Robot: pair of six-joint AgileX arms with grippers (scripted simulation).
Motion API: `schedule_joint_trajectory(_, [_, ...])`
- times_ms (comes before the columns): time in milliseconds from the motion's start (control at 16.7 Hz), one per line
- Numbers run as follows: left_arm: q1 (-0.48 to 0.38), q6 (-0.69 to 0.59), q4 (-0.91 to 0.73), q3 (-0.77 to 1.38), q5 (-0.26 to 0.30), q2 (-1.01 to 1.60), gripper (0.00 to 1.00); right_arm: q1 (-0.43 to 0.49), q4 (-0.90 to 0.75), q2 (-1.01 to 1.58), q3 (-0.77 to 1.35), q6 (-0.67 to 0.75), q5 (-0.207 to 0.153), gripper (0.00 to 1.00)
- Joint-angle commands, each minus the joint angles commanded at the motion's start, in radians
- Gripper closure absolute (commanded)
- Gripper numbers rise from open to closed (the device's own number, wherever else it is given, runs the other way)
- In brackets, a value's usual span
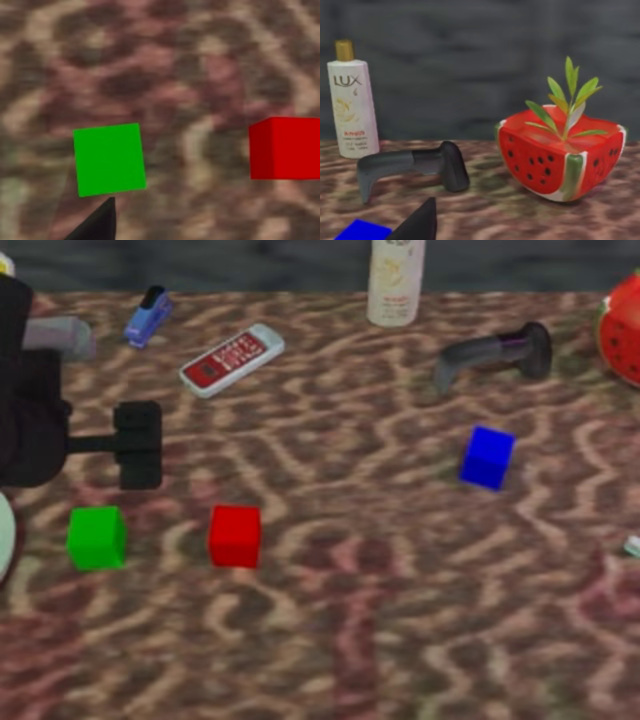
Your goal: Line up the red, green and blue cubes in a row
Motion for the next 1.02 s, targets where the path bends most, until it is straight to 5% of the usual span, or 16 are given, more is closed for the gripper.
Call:
schedule_joint_trajectory(540, [-0.164,-0.138,-0.365,0.549,0.001,0.711,0.00,0.000,0.000,0.000,0.000,0.000,0.000,0.00])
schedule_joint_trajectory(1020, [-0.193,-0.165,-0.424,0.658,-0.002,0.833,0.00,0.000,0.000,0.000,0.000,0.000,0.000,0.00])
